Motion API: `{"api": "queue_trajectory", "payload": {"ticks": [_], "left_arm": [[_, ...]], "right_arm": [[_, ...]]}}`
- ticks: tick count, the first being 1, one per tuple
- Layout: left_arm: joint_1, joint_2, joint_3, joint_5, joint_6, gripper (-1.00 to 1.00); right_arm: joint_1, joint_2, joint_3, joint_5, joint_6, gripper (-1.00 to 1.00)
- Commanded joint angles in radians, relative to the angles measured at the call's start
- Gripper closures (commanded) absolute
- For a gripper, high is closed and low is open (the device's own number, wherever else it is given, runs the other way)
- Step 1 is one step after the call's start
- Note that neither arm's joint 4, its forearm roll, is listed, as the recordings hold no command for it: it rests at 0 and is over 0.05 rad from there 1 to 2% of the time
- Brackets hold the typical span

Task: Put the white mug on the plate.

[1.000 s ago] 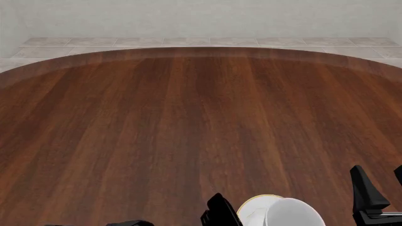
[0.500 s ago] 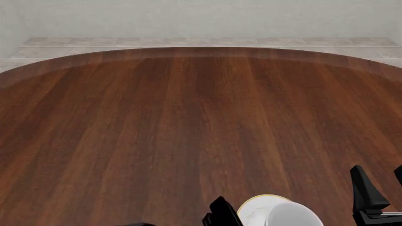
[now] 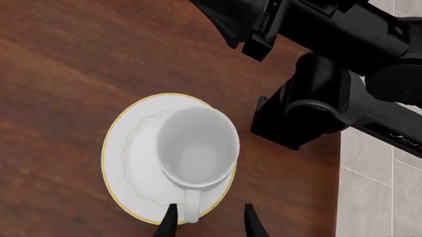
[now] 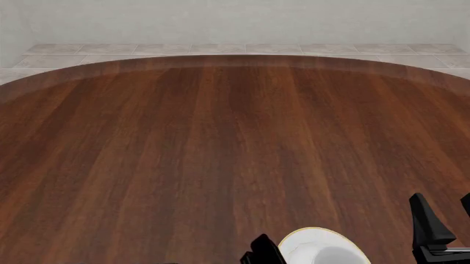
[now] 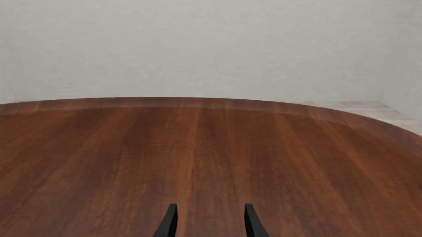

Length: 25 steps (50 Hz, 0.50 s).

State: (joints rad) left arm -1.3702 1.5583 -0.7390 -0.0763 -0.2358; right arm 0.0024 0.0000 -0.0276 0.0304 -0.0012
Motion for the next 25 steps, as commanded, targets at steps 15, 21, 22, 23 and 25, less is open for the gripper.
{"api": "queue_trajectory", "payload": {"ticks": [15, 21, 22, 23, 25], "left_arm": [[-0.018, -0.017, -0.031, 0.048, -0.014, -1.00], [-0.013, -0.042, -0.027, 0.065, -0.004, -1.00], [-0.012, -0.047, -0.026, 0.067, -0.002, -1.00], [-0.010, -0.057, -0.025, 0.072, 0.003, -1.00], [-0.007, -0.071, -0.024, 0.081, 0.005, -1.00]], "right_arm": [[-0.001, 0.002, 0.006, -0.010, 0.000, -1.00], [-0.002, 0.002, 0.006, -0.009, -0.001, -1.00], [-0.002, 0.002, 0.006, -0.010, 0.000, -1.00], [-0.002, 0.002, 0.006, -0.009, -0.001, -1.00], [-0.001, 0.002, 0.006, -0.010, -0.001, -1.00]]}}
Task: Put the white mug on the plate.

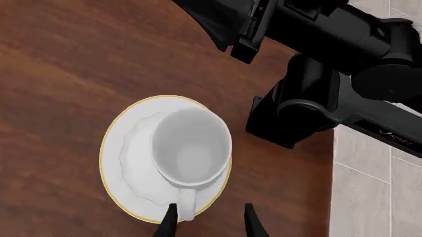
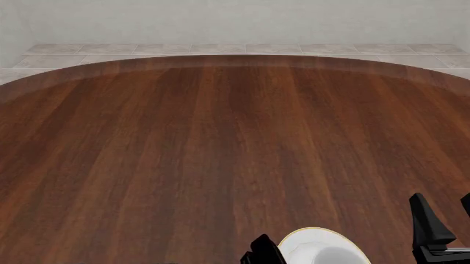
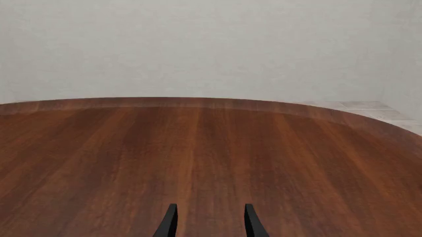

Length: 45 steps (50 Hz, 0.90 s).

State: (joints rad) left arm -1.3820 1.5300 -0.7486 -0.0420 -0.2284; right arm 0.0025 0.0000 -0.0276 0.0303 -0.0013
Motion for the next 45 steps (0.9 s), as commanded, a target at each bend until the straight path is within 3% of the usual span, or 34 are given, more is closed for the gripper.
{"api": "queue_trajectory", "payload": {"ticks": [1, 28, 37, 38, 45], "left_arm": [[0.007, -0.052, -0.012, 0.050, 0.002, -1.00], [0.075, -0.310, 0.043, 0.157, 0.075, -1.00], [0.075, -0.310, 0.044, 0.157, 0.075, -1.00], [0.175, -0.502, 0.105, 0.200, 0.101, -1.00], [0.229, -0.596, 0.146, 0.209, 0.104, -1.00]], "right_arm": [[-0.001, 0.002, 0.006, -0.009, 0.000, -1.00], [-0.002, 0.002, 0.006, -0.010, 0.000, -1.00], [-0.002, 0.002, 0.006, -0.009, 0.000, -1.00], [-0.002, 0.002, 0.006, -0.010, 0.000, -1.00], [-0.002, 0.002, 0.006, -0.009, 0.000, -1.00]]}}
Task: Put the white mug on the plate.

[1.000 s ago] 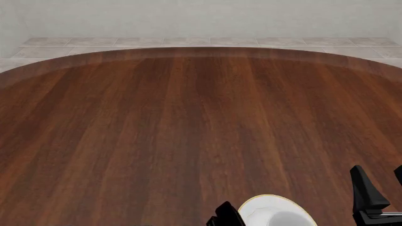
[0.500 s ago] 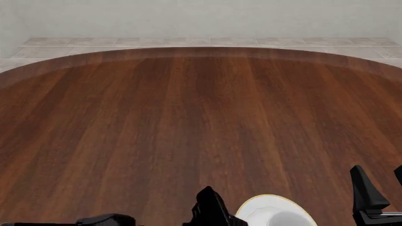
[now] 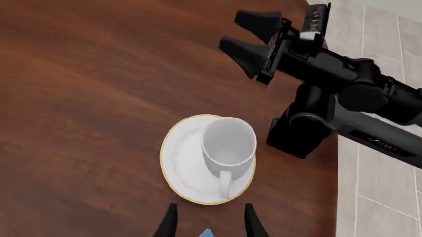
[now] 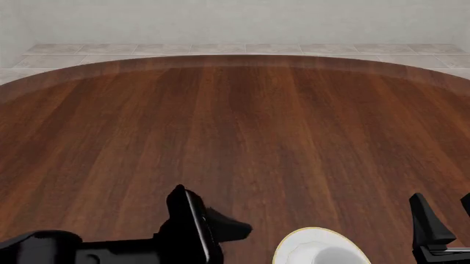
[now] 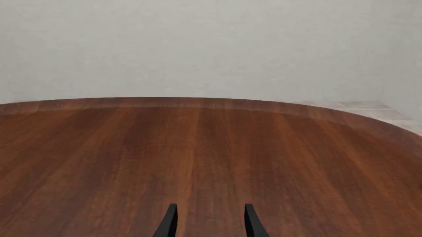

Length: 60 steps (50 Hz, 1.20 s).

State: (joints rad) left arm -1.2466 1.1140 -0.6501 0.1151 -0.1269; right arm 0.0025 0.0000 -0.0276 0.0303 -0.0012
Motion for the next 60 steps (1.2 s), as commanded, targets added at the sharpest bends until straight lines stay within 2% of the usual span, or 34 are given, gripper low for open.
{"api": "queue_trajectory", "payload": {"ticks": [1, 24, 25, 27, 28, 29, 30, 33, 39, 43, 48, 51, 55, 60], "left_arm": [[0.101, -0.196, 0.056, 0.051, -0.003, -1.00], [0.225, -0.412, 0.167, 0.071, -0.007, -1.00], [0.228, -0.415, 0.168, 0.072, -0.009, -1.00], [0.244, -0.434, 0.175, 0.078, -0.014, -1.00], [0.250, -0.440, 0.181, 0.077, -0.016, -1.00], [0.256, -0.447, 0.188, 0.074, -0.016, -1.00], [0.264, -0.458, 0.191, 0.078, -0.011, -1.00], [0.276, -0.475, 0.205, 0.076, -0.013, -1.00], [0.287, -0.478, 0.225, 0.065, -0.016, -1.00], [0.284, -0.471, 0.227, 0.059, -0.019, -1.00], [0.284, -0.471, 0.230, 0.057, -0.021, -1.00], [0.289, -0.476, 0.235, 0.058, -0.022, -1.00], [0.293, -0.477, 0.242, 0.055, -0.024, -1.00], [0.294, -0.476, 0.249, 0.052, -0.030, -1.00]], "right_arm": [[-0.002, 0.002, 0.006, -0.009, 0.000, -1.00], [-0.002, 0.002, 0.006, -0.010, -0.001, -1.00], [0.004, 0.002, 0.019, -0.034, -0.057, -1.00], [0.001, 0.003, 0.019, -0.029, -0.027, -1.00], [-0.004, 0.007, 0.020, -0.025, 0.029, -1.00], [-0.003, 0.003, 0.016, -0.025, -0.024, -1.00], [-0.003, 0.005, 0.017, -0.023, 0.007, -1.00], [0.002, 0.010, 0.018, -0.037, -0.040, -1.00], [0.003, 0.006, 0.018, -0.034, -0.046, -1.00], [-0.017, 0.001, -0.003, -0.073, -0.011, -1.00], [-0.015, 0.000, -0.018, -0.100, -0.014, -1.00], [-0.032, 0.000, -0.042, -0.152, 0.019, -1.00], [-0.031, 0.000, -0.051, -0.159, 0.011, -1.00], [-0.036, 0.000, -0.065, -0.176, 0.027, -1.00]]}}
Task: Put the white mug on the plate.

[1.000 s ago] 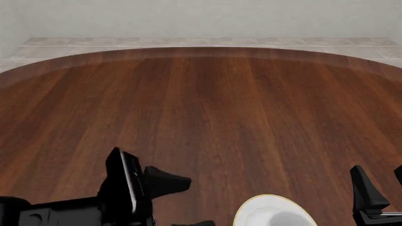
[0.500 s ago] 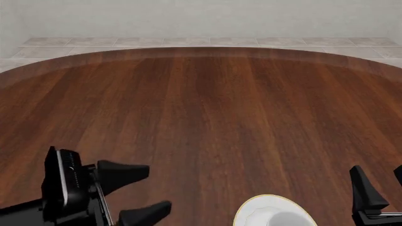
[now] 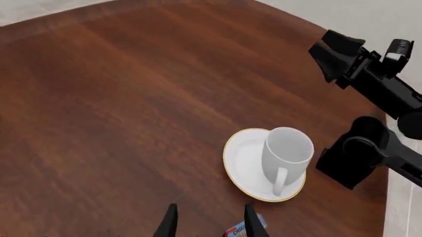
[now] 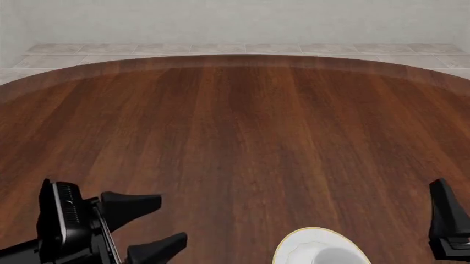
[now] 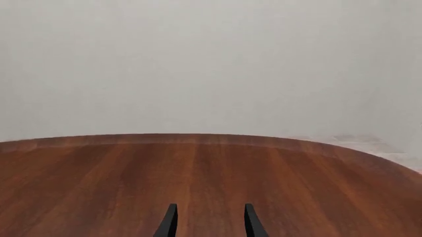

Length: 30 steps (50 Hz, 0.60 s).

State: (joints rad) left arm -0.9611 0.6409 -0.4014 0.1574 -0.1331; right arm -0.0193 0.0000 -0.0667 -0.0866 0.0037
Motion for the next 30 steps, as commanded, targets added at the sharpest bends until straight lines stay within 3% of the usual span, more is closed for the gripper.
{"api": "queue_trajectory", "payload": {"ticks": [1, 13, 30], "left_arm": [[0.012, -0.006, 0.004, 0.010, -0.024, -1.00], [0.080, -0.123, 0.010, 0.076, -0.010, -1.00], [0.143, -0.318, -0.084, 0.270, 0.007, -1.00]], "right_arm": [[-0.020, 0.000, -0.032, -0.068, 0.026, -1.00], [-0.023, 0.000, -0.056, -0.122, 0.029, -1.00], [-0.033, 0.000, -0.051, -0.145, 0.045, -1.00]]}}
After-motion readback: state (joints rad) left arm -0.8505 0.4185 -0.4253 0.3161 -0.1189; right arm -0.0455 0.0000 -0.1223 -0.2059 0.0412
